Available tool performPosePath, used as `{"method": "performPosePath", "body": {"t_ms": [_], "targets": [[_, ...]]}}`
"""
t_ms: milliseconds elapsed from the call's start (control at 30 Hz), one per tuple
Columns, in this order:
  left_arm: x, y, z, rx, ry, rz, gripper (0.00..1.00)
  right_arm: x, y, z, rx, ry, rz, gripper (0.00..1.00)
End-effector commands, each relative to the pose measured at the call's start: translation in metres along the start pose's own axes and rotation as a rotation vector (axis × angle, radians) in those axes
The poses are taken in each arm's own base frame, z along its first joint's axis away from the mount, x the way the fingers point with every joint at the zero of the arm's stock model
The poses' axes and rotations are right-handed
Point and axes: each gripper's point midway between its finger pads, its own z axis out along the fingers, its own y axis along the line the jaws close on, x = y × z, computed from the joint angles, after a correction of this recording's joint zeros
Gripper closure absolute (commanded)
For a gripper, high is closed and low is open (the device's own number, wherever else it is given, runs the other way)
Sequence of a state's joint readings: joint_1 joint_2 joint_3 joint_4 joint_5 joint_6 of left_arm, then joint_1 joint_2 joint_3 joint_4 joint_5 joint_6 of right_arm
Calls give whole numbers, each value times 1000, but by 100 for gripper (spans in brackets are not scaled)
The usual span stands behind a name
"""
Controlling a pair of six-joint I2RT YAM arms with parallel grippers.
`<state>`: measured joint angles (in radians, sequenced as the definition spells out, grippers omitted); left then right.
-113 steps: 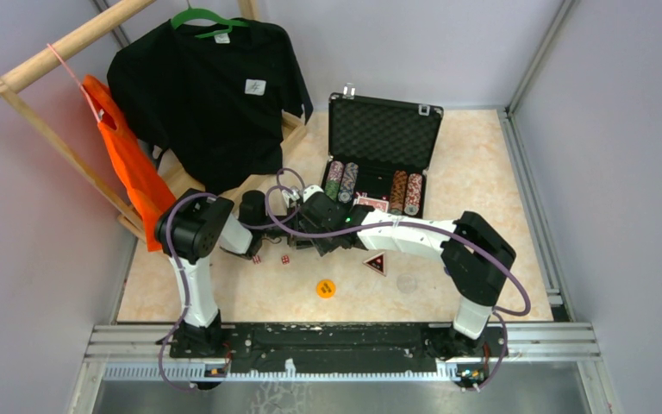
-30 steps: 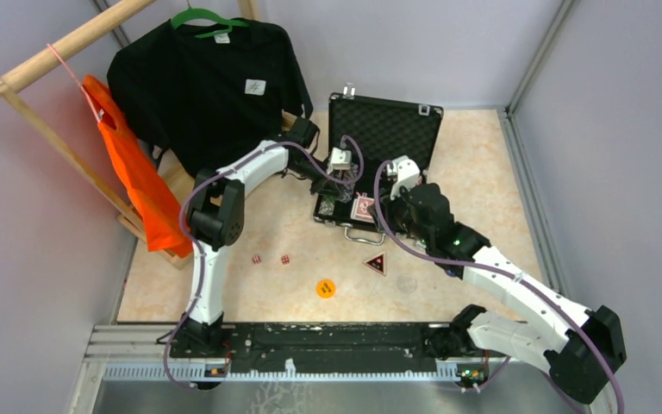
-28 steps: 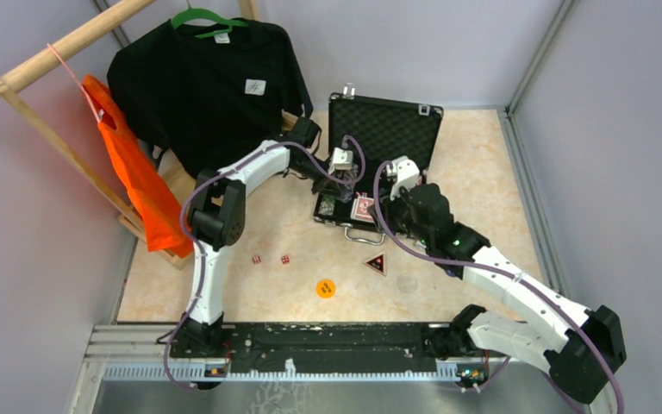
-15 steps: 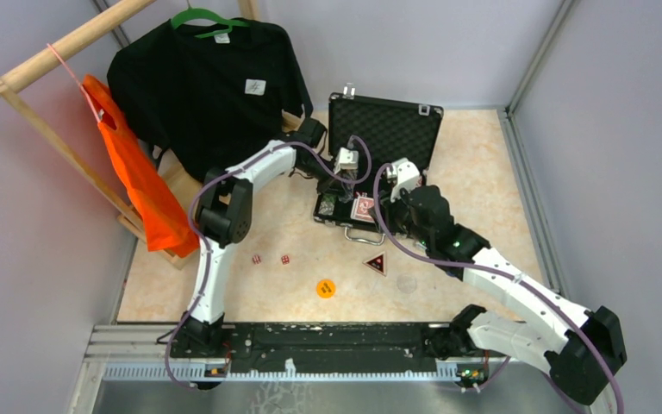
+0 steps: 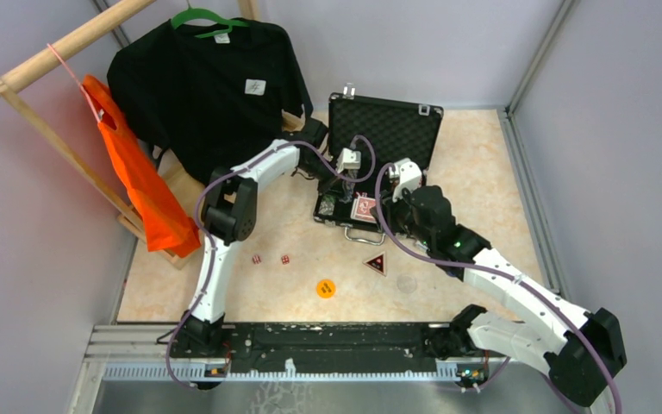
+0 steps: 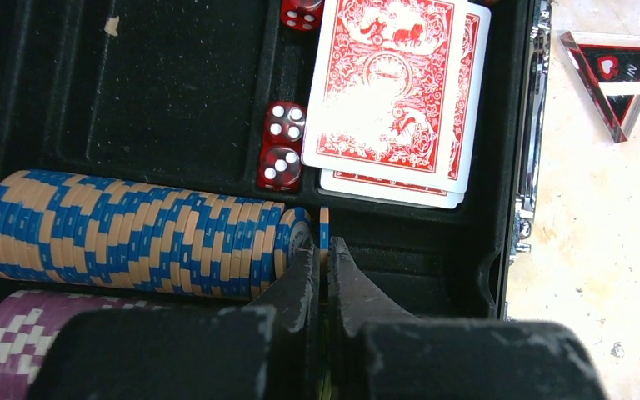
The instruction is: Pack up texas hold em set
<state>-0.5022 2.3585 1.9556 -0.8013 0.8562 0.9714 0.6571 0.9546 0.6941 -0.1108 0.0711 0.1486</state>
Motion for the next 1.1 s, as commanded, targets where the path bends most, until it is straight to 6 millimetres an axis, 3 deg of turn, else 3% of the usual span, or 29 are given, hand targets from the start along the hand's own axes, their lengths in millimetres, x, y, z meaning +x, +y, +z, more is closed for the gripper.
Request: {"method": "performPosePath", "body": {"t_ms": [0, 100, 200, 300, 1067], "targets": [[4, 2, 5, 1, 19, -27, 95, -21, 1, -2, -18, -74, -3, 58], [2, 3, 4, -8, 18, -38, 84, -20, 1, -1, -19, -74, -2, 58], [-1, 5, 3, -17, 10, -33, 81, -19, 0, -1, -18, -71, -2, 58], [-5, 5, 1, -23, 1, -32, 73, -19, 0, -1, -18, -72, -2, 58], [-48, 22, -25, -121, -47, 49, 66, -17, 0, 2, -30, -66, 5, 57]]}}
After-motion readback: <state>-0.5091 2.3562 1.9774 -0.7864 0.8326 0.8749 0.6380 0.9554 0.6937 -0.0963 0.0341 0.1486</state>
